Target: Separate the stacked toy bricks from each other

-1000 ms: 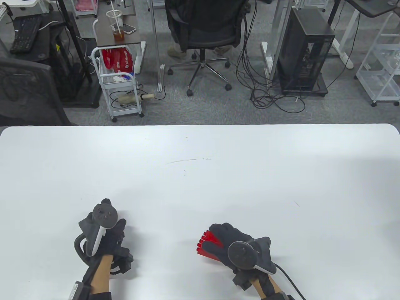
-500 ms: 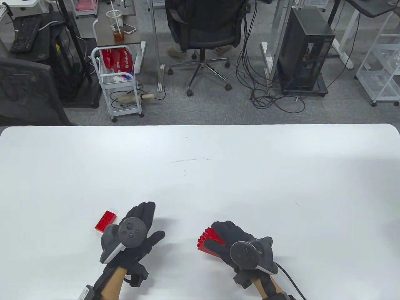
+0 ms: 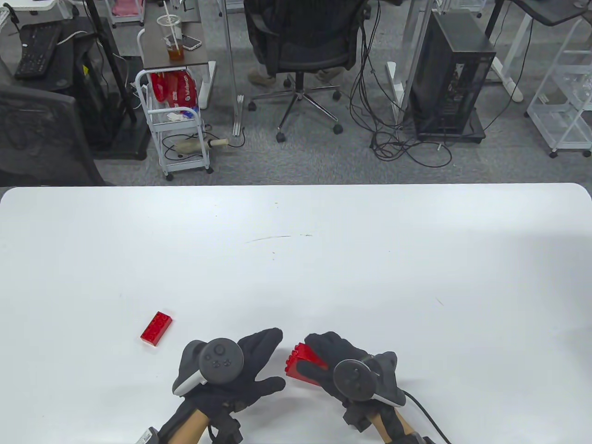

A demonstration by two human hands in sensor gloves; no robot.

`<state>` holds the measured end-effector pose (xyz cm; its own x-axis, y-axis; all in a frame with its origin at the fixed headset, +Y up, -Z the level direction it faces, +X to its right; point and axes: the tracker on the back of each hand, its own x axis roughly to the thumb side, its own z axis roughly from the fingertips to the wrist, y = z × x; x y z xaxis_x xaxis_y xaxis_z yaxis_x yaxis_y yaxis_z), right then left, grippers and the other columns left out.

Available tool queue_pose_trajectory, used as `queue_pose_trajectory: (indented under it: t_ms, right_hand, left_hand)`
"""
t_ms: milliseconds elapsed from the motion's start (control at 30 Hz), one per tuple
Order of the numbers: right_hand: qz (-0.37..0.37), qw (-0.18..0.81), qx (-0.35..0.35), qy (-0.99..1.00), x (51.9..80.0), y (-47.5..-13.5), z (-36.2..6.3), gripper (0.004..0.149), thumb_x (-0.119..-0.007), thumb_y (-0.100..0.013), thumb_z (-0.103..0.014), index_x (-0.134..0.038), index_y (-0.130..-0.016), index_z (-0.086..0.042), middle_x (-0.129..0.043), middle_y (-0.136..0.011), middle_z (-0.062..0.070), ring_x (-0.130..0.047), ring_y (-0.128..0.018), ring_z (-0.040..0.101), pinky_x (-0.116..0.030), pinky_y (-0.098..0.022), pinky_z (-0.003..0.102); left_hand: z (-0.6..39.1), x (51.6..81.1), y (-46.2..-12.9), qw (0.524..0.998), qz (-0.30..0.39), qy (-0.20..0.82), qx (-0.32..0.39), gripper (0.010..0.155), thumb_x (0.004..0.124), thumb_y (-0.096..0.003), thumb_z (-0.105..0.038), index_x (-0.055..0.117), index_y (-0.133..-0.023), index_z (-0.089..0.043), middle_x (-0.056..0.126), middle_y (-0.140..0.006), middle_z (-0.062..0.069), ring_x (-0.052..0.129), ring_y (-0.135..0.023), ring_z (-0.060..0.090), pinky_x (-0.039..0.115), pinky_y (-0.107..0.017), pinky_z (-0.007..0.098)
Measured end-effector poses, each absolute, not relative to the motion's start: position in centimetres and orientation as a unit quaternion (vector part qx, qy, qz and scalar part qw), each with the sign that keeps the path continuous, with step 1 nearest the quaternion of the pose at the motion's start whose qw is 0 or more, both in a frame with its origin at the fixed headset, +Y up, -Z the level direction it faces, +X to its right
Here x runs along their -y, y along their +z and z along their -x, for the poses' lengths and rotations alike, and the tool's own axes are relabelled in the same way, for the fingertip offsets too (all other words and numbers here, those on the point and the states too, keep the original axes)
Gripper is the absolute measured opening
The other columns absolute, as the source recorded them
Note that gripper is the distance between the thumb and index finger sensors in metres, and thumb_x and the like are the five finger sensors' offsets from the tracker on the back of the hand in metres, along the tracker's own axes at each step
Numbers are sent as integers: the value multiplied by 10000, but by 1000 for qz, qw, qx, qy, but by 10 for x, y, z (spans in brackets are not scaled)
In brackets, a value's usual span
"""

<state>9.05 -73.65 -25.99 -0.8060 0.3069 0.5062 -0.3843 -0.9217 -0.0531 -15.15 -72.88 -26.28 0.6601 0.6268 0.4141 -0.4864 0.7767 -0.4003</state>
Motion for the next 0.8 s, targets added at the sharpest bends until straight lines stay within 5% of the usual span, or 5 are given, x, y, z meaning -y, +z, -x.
queue_pose_trajectory:
  t_ms: [467,800]
  right_hand:
    - [-279,206,45,937,741,-253,-76,628,-574,-535,-654,-627,-1019,-258,-809,-905,53,-1005,-630,236,-937,-341,373]
    - [-269,221,34,937,743,-252,-74,635,-540,-553,-640,-627,-1018,-216,-806,-879,70,-988,-586,255,-914,-300,393]
  left_hand:
    - [133,738,-257,905,125,301,276,797,717,-520,-436,322,-1153,-154,680,-1143,75,829,-989,308,634,-767,544]
    - [127,737,-252,920,65,296,249,798,774,-446,-413,470,-1129,-135,831,-1040,37,969,-851,260,726,-726,507]
